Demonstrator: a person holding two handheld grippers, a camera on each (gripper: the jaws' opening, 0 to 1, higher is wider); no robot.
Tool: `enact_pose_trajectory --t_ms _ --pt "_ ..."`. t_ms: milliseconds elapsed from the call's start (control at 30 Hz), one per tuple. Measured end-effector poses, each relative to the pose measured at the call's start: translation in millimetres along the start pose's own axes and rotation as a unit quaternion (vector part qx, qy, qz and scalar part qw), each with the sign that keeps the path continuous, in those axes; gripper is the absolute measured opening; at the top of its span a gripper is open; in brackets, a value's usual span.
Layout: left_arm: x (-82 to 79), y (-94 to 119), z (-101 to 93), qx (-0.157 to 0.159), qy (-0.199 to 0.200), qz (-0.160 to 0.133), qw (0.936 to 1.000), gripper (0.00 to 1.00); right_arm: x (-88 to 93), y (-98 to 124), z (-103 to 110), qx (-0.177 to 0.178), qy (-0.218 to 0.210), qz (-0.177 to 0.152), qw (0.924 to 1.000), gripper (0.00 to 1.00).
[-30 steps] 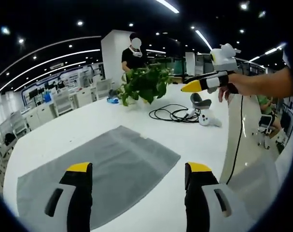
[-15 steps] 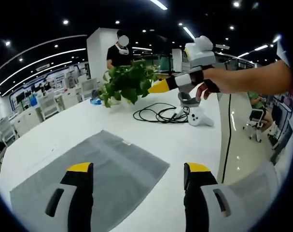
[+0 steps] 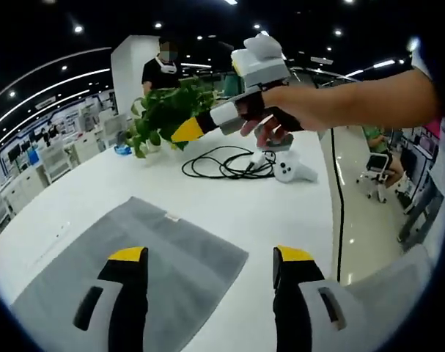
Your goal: Fold the towel on the table until its edges align and the towel forms a compact rectangular stack.
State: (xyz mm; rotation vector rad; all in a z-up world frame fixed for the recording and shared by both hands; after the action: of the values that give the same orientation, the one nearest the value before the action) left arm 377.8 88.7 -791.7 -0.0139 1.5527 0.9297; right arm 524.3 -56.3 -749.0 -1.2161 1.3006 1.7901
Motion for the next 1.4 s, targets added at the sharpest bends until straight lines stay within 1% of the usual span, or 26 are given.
enact_pose_trajectory --t_ms 200,333,500,633,733,800,833,967,1033,1267,1400 --pt "8.4 -17.3 -2.0 0.015 -0.002 0.012 0.9998 0.63 7.1 -21.7 11.0 -0.007 -0.002 0.018 0.9998 0.62" --pt "14.3 -27.5 -7.4 0.032 -0.007 0.023 0.9992 0.54 14.9 -35.8 15.7 -0.014 0.002 0.036 0.9993 0.58" --pt "22.4 -40.2 -14.3 0.047 -0.014 0.036 0.9982 0.48 27.7 -59.1 24.9 -0.028 0.008 0.059 0.9979 0.53" --pt "28.7 -52.7 -24.6 0.06 -0.018 0.045 0.997 0.43 38.5 -75.7 31.1 -0.035 0.014 0.074 0.9966 0.5" --pt "33.9 -59.9 -33.7 0.07 -0.025 0.053 0.9958 0.41 46.8 -86.6 34.2 -0.04 0.019 0.088 0.9951 0.48" --pt "38.5 -64.8 -36.8 0.075 -0.034 0.057 0.995 0.41 51.4 -93.1 35.1 -0.045 0.034 0.102 0.9932 0.47" --pt "42.5 -68.4 -38.4 0.079 -0.039 0.063 0.9941 0.39 52.1 -95.9 34.2 -0.046 0.038 0.105 0.9927 0.47" --pt "49.2 -78.6 -40.6 0.086 -0.039 0.066 0.9933 0.32 56.0 -107.3 27.3 -0.043 0.037 0.113 0.992 0.45" --pt "54.7 -82.3 -41.0 0.087 -0.034 0.076 0.9927 0.31 59.5 -111.9 25.2 -0.042 0.036 0.117 0.9915 0.44" --pt "61.9 -90.8 -40.1 0.093 -0.027 0.089 0.9913 0.28 69.6 -122.9 19.0 -0.036 0.029 0.127 0.9908 0.43" --pt "69.5 -96.5 -40.0 0.099 -0.03 0.103 0.9893 0.26 74.7 -131.4 13.3 -0.024 0.023 0.13 0.991 0.45"
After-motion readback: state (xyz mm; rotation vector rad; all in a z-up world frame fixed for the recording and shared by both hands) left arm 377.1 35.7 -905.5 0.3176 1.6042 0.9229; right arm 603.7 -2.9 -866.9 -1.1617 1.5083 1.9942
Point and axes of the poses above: the point that each gripper's makers call its tool centre point, and the gripper's own axes: y roughly backward along the fingers, z roughly to its left, x roughly out of its underside, the point moved 1 cm from there along y, roughly backward along the fingers
